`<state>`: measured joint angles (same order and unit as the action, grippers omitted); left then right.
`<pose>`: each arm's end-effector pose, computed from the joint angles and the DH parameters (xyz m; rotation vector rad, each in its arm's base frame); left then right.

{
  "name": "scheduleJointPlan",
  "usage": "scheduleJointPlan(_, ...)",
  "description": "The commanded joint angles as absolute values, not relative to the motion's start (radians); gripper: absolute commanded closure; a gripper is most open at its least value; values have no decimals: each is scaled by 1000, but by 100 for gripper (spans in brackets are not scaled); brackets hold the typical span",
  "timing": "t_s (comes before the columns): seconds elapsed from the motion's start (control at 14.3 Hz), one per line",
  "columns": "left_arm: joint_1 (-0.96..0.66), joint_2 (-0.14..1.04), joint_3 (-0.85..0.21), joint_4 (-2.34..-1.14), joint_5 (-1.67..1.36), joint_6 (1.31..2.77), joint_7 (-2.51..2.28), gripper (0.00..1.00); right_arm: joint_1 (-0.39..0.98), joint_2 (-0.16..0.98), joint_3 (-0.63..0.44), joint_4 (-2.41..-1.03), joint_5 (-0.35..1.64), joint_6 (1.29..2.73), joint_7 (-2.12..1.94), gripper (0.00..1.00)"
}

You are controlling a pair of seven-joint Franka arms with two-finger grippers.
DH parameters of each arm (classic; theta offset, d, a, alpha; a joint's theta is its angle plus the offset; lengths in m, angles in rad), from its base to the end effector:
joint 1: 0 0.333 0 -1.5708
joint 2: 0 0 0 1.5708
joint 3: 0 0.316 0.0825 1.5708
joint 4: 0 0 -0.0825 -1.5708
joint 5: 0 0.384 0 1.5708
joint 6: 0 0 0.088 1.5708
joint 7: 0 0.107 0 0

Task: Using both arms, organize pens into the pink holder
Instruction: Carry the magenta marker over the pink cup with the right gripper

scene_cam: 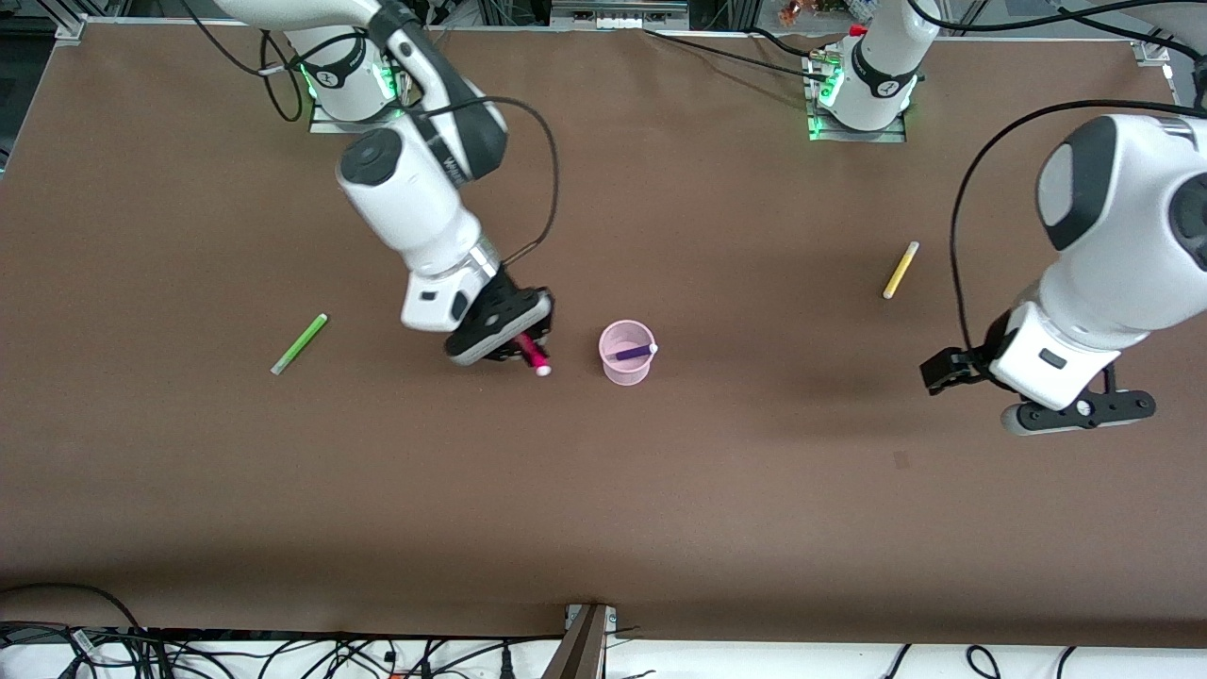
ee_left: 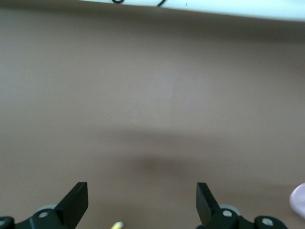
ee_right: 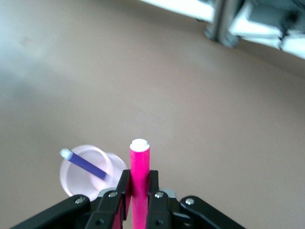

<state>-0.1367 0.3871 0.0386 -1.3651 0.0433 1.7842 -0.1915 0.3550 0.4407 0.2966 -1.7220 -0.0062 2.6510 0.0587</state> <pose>0.6763 -0.0672 0.5025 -3.0867 -0.1263 -0.0621 0.5732 0.4037 0.3961 -2.6941 -0.7433 -0.6234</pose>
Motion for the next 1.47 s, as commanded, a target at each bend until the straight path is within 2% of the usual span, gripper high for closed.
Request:
scheduleJointPlan(0.0, -80, 338, 26, -1390, -9, 1758, -83, 0, 426, 520, 281, -1619, -102, 2703, 164, 98)
scheduleJointPlan(0.28, -46, 284, 29, -1391, -51, 1746, -81, 0, 515, 618, 229, -1478, -233, 2701, 204, 97)
scheduleJointPlan(0.42, -44, 266, 32, -1396, -51, 1735, -80, 0, 608, 682, 128, -1387, -235, 2714, 259, 97)
scheduleJointPlan(0.56, -44, 246, 32, -1407, -51, 1735, -77, 0, 690, 747, 42, -1339, -235, 2787, 372, 97)
scheduleJointPlan(0.77, 11, 206, -9, -1449, -54, 1741, -60, 0, 730, 776, 3, -1374, -233, 2901, 434, 97)
scheduleJointPlan(0.91, 34, 169, -23, -1500, -67, 1741, 15, 0, 741, 770, 0, -1411, -235, 2904, 503, 97)
scheduleJointPlan(1.19, 35, 164, -20, -1502, -64, 1743, 18, 0, 749, 718, -14, -1503, -236, 2913, 521, 97)
scheduleJointPlan(1.4, 32, 178, -21, -1500, -51, 1743, 20, 0, 750, 706, -20, -1609, -236, 3049, 520, 97)
